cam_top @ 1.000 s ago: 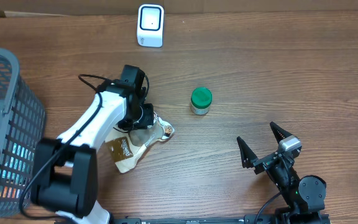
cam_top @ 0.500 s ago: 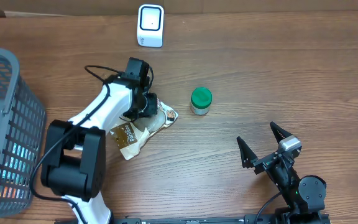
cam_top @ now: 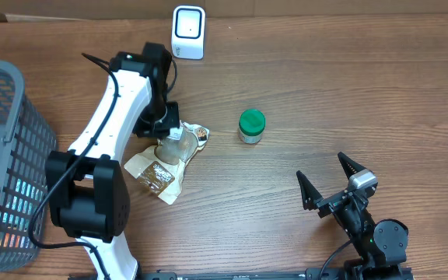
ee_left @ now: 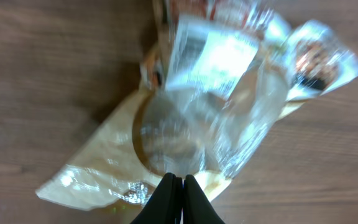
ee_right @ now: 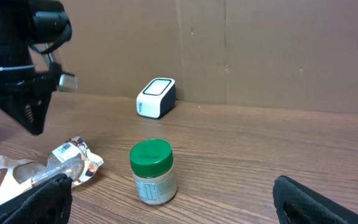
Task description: Scan the item barcode
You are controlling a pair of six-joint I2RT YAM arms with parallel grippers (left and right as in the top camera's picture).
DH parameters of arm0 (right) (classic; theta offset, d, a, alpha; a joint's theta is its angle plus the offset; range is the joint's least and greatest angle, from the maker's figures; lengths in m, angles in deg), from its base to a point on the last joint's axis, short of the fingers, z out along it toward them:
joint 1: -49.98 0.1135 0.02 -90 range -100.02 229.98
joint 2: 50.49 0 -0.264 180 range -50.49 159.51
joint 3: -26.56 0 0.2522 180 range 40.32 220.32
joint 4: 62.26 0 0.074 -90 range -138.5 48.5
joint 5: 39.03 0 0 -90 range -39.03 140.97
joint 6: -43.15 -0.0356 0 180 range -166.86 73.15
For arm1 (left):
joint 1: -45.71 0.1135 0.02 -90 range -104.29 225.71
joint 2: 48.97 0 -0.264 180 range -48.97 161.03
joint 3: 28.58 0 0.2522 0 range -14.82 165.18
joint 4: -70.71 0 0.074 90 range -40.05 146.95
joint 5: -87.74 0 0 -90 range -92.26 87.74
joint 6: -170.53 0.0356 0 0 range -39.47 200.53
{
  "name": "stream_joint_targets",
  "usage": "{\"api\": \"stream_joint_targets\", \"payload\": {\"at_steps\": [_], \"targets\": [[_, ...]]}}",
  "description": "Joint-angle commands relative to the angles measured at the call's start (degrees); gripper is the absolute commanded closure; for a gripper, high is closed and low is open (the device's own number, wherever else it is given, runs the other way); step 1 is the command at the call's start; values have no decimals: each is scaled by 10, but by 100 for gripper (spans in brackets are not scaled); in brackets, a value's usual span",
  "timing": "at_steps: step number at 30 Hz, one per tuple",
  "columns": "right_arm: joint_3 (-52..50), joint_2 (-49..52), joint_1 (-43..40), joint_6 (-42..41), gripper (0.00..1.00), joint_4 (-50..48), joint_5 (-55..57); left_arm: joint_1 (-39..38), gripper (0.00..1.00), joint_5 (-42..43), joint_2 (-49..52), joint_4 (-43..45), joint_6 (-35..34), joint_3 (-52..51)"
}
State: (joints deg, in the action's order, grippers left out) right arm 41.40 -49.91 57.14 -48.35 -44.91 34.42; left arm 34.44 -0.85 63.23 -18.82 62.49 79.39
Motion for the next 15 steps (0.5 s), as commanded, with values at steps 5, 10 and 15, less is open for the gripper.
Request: {"api": "stream_joint_targets", "payload": {"at_steps": [5,10,15], "targets": [[-6,-4,-2,1,0,-3,-2,-28,96,16,3,53,5,-133],[-6,-4,-2,1,0,-3,-2,-28,96,9,3,207,7,-220],[-6,-4,-2,1,0,-3,-3,-28,96,19,3,271,-11,-227]]}}
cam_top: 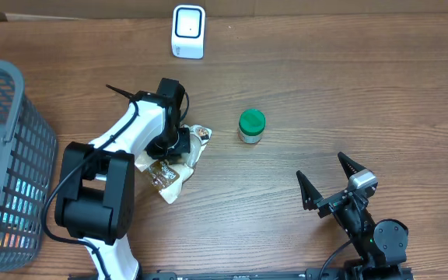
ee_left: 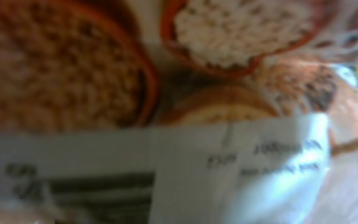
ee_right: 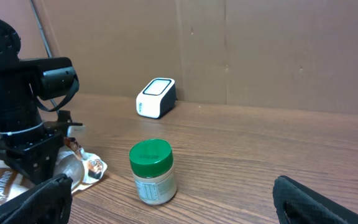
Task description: Scan the item barcode
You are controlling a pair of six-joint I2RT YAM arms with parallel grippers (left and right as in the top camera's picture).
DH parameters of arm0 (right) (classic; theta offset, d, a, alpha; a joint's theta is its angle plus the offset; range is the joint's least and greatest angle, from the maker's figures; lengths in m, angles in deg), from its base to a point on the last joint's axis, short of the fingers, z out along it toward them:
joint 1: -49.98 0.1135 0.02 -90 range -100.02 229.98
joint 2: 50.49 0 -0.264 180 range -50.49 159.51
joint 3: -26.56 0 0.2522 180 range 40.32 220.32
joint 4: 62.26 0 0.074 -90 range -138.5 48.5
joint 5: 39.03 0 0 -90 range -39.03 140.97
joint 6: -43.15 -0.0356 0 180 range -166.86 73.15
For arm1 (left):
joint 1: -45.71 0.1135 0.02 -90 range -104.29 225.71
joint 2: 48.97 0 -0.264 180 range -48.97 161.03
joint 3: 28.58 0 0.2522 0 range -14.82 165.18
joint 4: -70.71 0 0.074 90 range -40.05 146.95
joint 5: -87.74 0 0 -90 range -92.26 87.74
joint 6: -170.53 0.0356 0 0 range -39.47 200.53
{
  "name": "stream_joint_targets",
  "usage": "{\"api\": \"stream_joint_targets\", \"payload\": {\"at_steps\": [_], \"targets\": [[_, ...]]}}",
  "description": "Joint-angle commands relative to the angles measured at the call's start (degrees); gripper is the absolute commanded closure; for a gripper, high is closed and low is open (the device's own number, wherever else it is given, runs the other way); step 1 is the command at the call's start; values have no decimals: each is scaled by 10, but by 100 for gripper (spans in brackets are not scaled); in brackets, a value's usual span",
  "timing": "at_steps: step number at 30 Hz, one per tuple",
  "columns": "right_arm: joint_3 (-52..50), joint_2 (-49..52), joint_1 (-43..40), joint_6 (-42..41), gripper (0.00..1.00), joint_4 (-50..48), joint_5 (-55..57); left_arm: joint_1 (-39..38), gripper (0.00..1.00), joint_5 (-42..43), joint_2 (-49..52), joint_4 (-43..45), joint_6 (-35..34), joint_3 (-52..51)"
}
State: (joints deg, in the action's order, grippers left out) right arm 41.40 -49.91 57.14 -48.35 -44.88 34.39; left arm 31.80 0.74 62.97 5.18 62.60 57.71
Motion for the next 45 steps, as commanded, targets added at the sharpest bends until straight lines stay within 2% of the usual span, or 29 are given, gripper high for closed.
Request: {"api": "stream_joint_targets", "payload": {"at_steps": [1,4,9,16,17,19,20,22,23,25,27,29,30,31,35,40,45], "targets": [[-6,-4,-2,1,0,-4,-2,-2,96,3,5,30,-19,-5],[-6,-4,-2,1,0,-4,-2,5,96,7,5,8,-21,24],[-6,-4,-2,1,0,-4,-2,24,96,11,4,-87,-27,135],[-6,-4,-2,1,0,-4,-2,41,96,8,4,-247,3,376],[-6,-4,-2,1,0,-4,-2,47,96,5,4,-284,13,448],[-6,-4,-2,1,0,-4,-2,56,96,2,4,-314,13,522],[-6,-4,-2,1,0,-4,-2,60,93,2,4,-323,13,551],[-6,-4,-2,1,0,-4,-2,68,70,2,4,-336,30,608],[-6,-4,-2,1,0,-4,-2,72,68,5,4,-343,43,632],[-6,-4,-2,1,0,-4,-2,91,70,-2,4,-384,60,702],[-6,-4,-2,1,0,-4,-2,117,69,-13,4,-416,46,748],[-6,-4,-2,1,0,-4,-2,150,63,-28,4,-446,22,793],[-6,-4,-2,1,0,-4,-2,168,60,-34,3,-450,16,809],[-6,-4,-2,1,0,-4,-2,211,51,-36,-8,-450,2,816],[-6,-4,-2,1,0,-4,-2,308,51,-34,-21,-450,-45,816],[-6,-4,-2,1,0,-4,-2,410,48,-27,-21,-450,-55,794],[-6,-4,-2,1,0,-4,-2,493,33,-35,-21,-450,-65,724]]}}
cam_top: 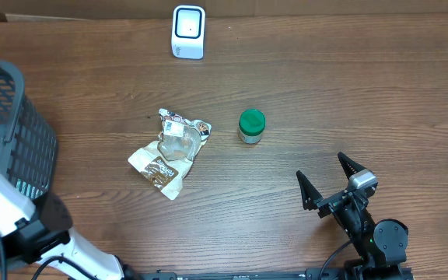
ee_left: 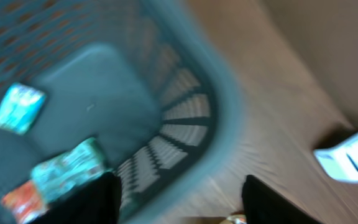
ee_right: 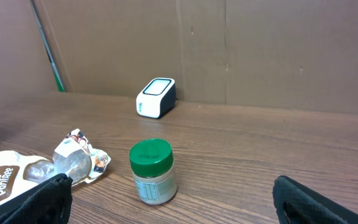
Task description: Scan the item barcode
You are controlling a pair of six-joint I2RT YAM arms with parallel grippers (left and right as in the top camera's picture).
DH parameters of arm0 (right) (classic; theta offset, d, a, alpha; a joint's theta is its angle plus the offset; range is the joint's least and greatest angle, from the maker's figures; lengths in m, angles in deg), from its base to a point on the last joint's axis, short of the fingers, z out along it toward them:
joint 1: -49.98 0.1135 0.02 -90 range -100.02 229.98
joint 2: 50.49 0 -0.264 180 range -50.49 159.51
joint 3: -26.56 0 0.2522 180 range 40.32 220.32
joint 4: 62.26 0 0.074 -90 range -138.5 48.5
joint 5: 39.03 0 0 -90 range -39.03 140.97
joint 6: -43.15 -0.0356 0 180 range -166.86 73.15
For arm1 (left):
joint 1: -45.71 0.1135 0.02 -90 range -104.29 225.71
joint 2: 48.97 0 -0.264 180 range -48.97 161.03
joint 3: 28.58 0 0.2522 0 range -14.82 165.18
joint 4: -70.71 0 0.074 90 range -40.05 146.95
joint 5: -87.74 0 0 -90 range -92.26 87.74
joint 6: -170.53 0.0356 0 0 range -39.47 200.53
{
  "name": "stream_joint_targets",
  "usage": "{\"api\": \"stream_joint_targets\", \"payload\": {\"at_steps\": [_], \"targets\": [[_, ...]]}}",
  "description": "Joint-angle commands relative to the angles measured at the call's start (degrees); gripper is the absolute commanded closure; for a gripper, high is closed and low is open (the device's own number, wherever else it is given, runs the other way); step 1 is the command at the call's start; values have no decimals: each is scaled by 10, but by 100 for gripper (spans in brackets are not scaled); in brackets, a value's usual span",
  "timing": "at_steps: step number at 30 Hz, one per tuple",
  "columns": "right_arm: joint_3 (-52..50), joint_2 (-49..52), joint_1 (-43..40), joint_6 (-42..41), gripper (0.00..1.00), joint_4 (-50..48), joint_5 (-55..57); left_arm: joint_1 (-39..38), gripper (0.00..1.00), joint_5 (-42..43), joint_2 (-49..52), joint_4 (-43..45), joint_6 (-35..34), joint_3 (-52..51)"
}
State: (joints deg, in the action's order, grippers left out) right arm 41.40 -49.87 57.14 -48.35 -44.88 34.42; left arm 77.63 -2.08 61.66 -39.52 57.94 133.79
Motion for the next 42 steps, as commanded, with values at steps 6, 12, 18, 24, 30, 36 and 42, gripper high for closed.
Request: {"api": "stream_joint_targets", "payload": {"at_steps": [6,12,18,24,30,36,42], "targets": [[-6,-5,-2,1,0,-4,-2,112,30,-21,-8,-3,-19,-153],[-6,-5,-2,1,0,-4,-2,155,33,-50,-8,56,-19,-317],[-6,-5,-2,1,0,-4,-2,162,36,-52,-8,148,-19,-473],[-6,-5,-2,1,0,-4,-2,161,36,-51,-8,212,-28,-552],[-6,-5,-2,1,0,-4,-2,161,36,-78,-8,247,-28,-596],[-6,-5,-2,1,0,-4,-2,161,35,-92,-7,303,-28,-642],[-6,-5,-2,1,0,-4,-2,161,35,-92,-6,346,-28,-681]]}}
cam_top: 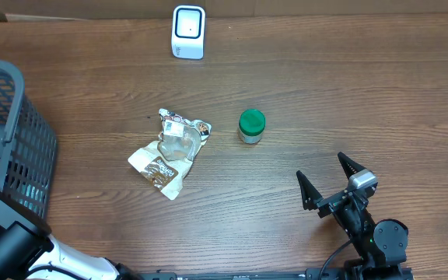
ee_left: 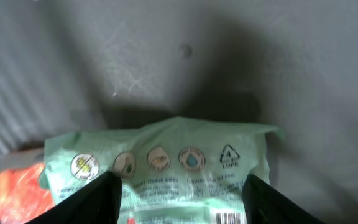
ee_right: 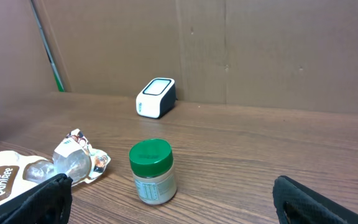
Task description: Scan the item barcode
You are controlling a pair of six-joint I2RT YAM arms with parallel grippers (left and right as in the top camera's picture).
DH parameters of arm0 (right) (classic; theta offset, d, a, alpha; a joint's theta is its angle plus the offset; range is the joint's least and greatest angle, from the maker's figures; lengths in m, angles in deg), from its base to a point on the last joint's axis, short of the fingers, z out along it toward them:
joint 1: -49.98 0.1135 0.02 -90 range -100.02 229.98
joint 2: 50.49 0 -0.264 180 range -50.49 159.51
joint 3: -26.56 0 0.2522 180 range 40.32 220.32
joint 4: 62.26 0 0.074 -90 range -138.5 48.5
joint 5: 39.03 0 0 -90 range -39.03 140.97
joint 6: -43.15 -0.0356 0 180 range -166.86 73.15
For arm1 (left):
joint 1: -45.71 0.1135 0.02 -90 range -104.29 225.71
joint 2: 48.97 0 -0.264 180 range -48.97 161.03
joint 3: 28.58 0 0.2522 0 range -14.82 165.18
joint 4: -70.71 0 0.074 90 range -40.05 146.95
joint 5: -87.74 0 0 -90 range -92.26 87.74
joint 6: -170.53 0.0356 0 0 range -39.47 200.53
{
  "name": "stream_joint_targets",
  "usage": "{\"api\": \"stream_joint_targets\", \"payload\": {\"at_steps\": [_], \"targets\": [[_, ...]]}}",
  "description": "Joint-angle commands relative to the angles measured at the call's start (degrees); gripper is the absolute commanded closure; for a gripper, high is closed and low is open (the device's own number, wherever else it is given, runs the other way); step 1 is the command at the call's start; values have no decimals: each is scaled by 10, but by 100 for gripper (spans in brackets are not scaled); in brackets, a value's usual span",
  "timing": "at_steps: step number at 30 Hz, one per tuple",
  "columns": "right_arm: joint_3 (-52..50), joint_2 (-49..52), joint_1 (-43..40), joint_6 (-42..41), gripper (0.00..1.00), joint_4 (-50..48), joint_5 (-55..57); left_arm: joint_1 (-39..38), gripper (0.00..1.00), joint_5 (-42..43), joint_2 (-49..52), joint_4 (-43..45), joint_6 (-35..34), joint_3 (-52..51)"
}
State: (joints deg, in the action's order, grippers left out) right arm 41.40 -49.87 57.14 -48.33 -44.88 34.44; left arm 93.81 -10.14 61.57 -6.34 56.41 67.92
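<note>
In the left wrist view my left gripper (ee_left: 179, 205) is open, down inside the grey basket (cam_top: 10, 132). It sits just over a light green packet (ee_left: 166, 168) with round icons and a barcode at its lower edge. Its two dark fingers (ee_left: 98, 199) stand on either side of the packet without closing on it. The white scanner (cam_top: 188, 31) stands at the table's far edge. My right gripper (cam_top: 320, 165) stays open near the front right, holding nothing.
A crumpled snack bag (cam_top: 169, 152) and a green-lidded jar (cam_top: 251, 126) lie mid-table. An orange-red packet (ee_left: 5, 193) lies beside the green one on the basket floor. The basket's ribbed wall (ee_left: 17, 93) rises at the left.
My left gripper was open high above the basket; now it is down inside it, right over the green packet. The right arm, the bag and the jar have not moved.
My left gripper was shut at the snack bag on the table, then pressed close against its label. After that the bag lay alone on the table and the left gripper was open above the basket. Now it is low over the green packet.
</note>
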Motion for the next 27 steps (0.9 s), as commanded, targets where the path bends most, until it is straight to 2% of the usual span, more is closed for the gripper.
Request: {"api": "stream_joint_targets", "payload": {"at_steps": [1,12,13,17,20,27], "targets": [[-6,-5,-2,0,0,-4,-3,-1,35,-11,-5,21,-12,-28],[-6,-5,-2,0,0,-4,-3,-1,42,-12,-3,80,-12,-80],[-6,-5,-2,0,0,-4,-3,-1,45,-12,-3,85,-12,-85],[-6,-5,-2,0,0,-4,-3,-1,78,-17,-3,92,-12,-91],[-6,-5,-2,0,0,-4,-3,-1,95,-17,-3,93,-12,-91],[-6,-5,-2,0,0,-4,-3,-1,96,-14,-4,83,-12,-73]]}}
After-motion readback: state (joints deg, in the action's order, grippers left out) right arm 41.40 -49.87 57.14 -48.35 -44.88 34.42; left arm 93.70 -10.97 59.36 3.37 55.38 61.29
